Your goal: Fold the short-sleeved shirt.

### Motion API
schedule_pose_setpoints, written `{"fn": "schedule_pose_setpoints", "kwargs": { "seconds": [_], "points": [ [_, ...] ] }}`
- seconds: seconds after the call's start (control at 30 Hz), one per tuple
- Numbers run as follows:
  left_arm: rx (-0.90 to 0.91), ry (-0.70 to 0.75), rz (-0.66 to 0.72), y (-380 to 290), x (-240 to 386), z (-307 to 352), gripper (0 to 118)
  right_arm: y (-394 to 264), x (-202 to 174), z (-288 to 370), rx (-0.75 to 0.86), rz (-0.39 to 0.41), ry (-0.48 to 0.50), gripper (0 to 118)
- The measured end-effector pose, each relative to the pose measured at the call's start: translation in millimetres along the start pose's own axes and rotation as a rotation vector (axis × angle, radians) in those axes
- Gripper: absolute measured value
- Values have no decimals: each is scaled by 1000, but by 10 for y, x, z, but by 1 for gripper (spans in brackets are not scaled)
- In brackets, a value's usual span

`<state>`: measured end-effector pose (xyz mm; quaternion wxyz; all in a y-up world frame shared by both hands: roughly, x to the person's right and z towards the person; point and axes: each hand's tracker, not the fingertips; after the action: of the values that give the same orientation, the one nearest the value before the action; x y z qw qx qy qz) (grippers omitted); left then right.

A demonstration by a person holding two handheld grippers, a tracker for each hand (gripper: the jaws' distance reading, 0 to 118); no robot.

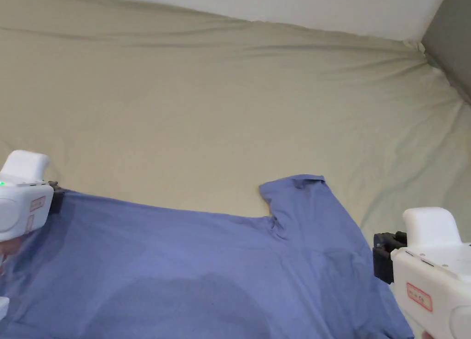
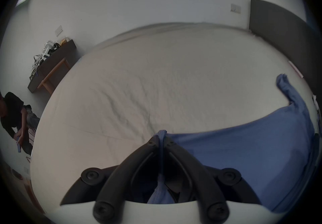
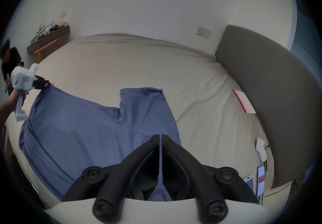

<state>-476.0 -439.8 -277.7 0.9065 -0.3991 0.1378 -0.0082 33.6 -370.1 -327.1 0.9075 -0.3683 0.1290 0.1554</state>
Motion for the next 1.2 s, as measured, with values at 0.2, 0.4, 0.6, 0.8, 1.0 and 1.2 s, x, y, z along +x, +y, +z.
{"fn": "schedule_pose_setpoints", "kwargs": {
  "seconds": [0.2, 0.4, 0.6, 0.8, 1.0, 1.2],
  "points": [
    [86, -21, 4, -118, -103, 673, 2, 258, 367, -875, -176, 5, 40, 104],
    [124, -8, -1, -377, -87, 1011, 2, 214, 559, -1721, -336, -88, 58, 104],
    [120, 9, -21, -497, -37, 1087, 2, 96, 378, -1828, -357, -61, 68, 52],
    [107, 5, 8, -502, -11, 1081, 2, 197, 183, -1623, -330, 58, 63, 2],
    [181, 18, 17, -347, -87, 1397, 2, 462, 395, -786, -215, 13, 106, 2],
    [179, 10, -15, -382, -199, 1859, 2, 421, 554, 151, -175, 49, 114, 2]
  ]
}}
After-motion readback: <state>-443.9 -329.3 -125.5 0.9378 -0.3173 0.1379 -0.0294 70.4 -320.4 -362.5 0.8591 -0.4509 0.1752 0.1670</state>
